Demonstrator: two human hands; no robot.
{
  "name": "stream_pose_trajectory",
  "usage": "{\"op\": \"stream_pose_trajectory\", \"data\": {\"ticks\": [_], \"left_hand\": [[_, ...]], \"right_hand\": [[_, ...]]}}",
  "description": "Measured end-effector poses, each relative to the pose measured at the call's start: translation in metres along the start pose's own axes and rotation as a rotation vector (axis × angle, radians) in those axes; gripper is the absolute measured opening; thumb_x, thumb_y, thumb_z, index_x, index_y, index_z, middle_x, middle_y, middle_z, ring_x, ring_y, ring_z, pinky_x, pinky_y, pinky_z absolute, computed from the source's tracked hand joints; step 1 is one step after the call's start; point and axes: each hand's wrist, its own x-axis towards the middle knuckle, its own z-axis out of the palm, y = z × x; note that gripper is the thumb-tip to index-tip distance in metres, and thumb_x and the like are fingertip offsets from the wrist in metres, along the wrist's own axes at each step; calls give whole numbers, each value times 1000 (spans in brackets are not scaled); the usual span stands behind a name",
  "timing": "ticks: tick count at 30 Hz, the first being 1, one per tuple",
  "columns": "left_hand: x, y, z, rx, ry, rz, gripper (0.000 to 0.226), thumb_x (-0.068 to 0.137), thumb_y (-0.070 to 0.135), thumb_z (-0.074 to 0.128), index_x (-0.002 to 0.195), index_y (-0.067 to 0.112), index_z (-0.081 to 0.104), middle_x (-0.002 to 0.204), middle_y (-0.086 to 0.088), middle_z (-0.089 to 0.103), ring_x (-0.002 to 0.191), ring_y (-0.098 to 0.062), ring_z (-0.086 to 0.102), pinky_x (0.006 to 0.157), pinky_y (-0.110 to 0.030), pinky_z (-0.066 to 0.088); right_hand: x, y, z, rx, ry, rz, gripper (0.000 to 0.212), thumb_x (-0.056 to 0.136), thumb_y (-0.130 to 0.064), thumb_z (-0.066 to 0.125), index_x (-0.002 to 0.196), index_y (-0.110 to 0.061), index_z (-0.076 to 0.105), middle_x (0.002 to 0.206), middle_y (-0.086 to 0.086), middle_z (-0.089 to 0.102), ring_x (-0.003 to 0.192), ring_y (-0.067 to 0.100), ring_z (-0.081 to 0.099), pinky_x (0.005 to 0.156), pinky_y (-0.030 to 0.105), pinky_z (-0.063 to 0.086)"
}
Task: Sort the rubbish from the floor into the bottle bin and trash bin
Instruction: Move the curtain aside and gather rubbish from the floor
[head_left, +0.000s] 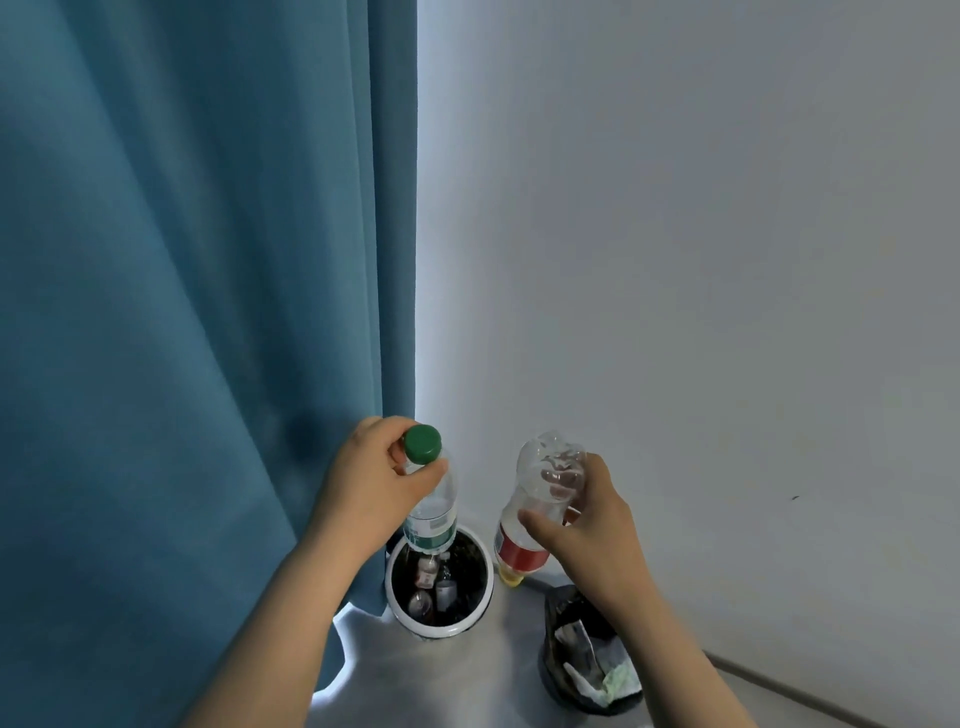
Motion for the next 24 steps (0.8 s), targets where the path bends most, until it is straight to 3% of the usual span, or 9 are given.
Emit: {"op": "stream_pose_trajectory", "data": {"ticks": [5,11,15,24], "left_hand": [[39,-25,20,36,-23,-89,18,73,24,78,84,21,64,86,3,51,68,-9,50,60,-16,36],[90,-58,49,98,21,-180,18,73,25,76,84,21,63,92,5,51,70,-13,56,66,-24,45],[117,-82,76,179,14,-254,19,73,28,74,87,21,63,91,5,51,71,-15,57,70,-30,52],[147,-152,130,252,-98,-437,20,72,22,70,90,20,60,93,5,47,79,-18,53,70,-27,45]], "right_hand": [[48,14,24,7,-55,11,46,68,-24,77,99,-37,46,96,-12,66,85,3,65,77,31,58],[120,34,43,-40,-179,-11,56,67,-32,75,111,-36,40,103,-11,64,92,4,64,82,28,56],[165,53,58,-61,-251,-15,53,73,-25,75,112,-34,40,101,-16,65,90,-1,63,78,21,54],[225,102,91,-195,-364,81,58,69,-34,74,114,-34,39,97,-15,62,83,-2,63,72,23,54]]}}
